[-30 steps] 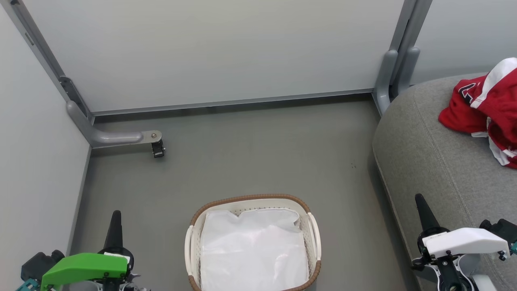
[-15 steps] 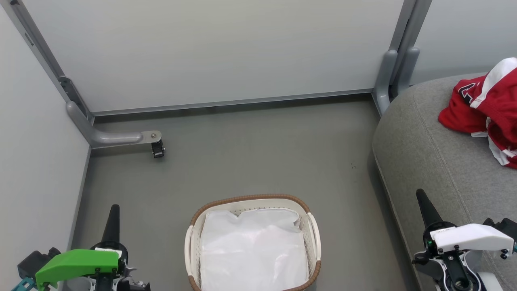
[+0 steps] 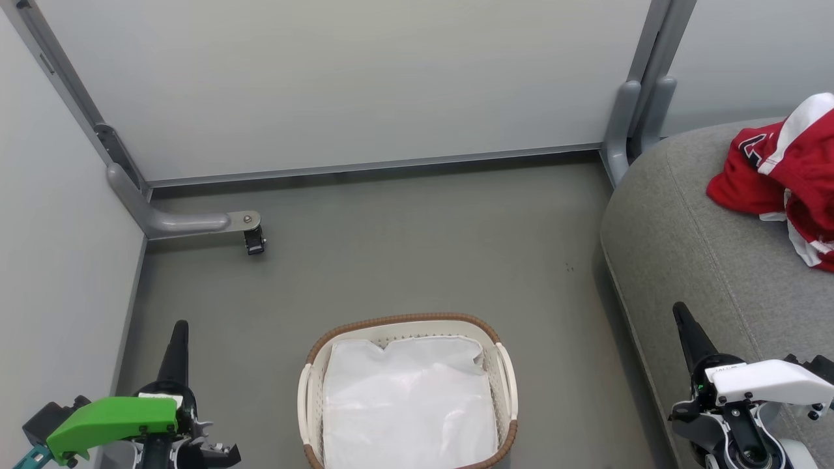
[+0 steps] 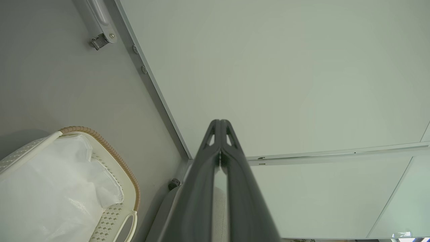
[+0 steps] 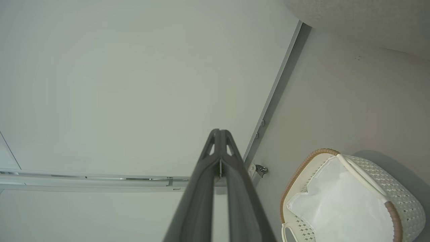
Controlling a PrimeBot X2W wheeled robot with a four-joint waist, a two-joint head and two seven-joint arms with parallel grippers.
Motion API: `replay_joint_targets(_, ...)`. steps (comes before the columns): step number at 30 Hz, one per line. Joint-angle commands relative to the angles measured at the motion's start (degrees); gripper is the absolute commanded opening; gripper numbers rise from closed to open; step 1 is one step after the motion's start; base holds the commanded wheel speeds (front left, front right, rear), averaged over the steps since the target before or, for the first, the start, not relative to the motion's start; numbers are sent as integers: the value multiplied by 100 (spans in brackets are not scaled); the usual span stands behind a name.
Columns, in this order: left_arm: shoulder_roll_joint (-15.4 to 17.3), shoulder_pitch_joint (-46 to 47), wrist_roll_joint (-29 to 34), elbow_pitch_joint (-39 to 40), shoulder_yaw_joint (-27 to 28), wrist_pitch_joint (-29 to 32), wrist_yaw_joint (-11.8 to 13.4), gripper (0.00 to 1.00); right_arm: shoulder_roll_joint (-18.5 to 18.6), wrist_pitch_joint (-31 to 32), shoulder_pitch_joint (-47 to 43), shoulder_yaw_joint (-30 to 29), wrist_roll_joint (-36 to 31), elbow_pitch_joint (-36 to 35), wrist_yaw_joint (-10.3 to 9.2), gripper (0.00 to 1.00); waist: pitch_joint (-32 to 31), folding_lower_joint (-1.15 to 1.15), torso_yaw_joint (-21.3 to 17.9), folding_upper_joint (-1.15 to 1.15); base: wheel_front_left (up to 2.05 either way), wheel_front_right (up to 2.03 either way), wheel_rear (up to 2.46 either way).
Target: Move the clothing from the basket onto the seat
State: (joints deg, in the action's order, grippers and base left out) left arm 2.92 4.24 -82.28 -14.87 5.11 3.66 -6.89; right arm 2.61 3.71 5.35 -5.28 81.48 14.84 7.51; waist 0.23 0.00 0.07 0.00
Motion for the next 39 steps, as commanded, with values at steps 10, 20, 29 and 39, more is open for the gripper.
replay_joint_targets(10,1,182,-465,68,80,141,-48,0,38,135,104,-73,496,-68,-3,0,-2,0,-3,0,0,0,0)
replay_joint_targets(20,-2,222,-820,83,134,240,-72,0,42,242,112,-112,887,-85,-4,0,-4,0,-5,0,0,0,0)
replay_joint_targets(29,-4,230,-1020,88,158,310,-72,0,43,297,108,-138,1104,-97,-4,0,-5,0,-7,0,0,0,0)
replay_joint_targets(39,-4,230,-1021,88,157,309,-72,0,43,297,107,-136,1104,-96,-4,0,-5,0,-7,0,0,0,0)
